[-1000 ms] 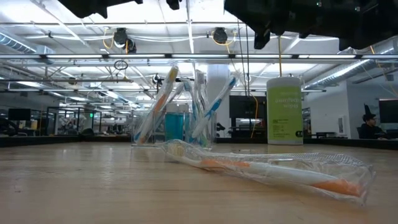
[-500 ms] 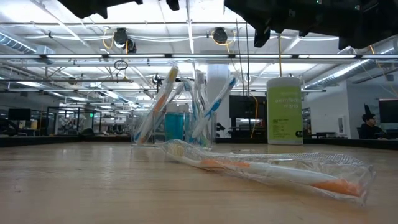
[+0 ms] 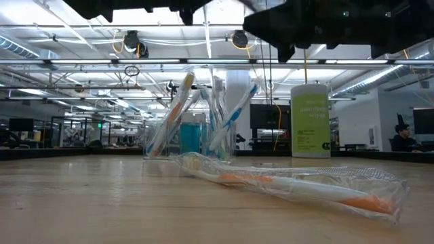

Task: Pick & Place toothbrushing station
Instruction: Put the purple toothbrush into the transparent organizer

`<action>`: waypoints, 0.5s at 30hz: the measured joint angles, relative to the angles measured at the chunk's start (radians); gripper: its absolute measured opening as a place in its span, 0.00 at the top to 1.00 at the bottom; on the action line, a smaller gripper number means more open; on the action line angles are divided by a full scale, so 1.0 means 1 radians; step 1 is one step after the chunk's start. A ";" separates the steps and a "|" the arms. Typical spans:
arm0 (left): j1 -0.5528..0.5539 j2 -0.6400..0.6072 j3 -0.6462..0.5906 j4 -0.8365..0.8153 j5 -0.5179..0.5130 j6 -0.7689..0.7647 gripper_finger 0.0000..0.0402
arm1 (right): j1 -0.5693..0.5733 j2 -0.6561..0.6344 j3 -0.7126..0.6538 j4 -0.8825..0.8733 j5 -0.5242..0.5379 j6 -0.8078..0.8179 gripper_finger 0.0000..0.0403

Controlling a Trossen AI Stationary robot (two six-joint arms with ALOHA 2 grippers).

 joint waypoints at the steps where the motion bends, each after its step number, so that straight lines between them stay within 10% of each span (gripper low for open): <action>1: 0.002 -0.006 0.000 -0.023 -0.013 0.000 0.98 | 0.000 -0.007 0.000 -0.031 0.009 0.000 0.80; 15: 0.012 -0.318 0.054 -0.734 -0.263 -0.166 0.98 | -0.005 -0.257 0.000 -0.632 0.151 0.123 0.57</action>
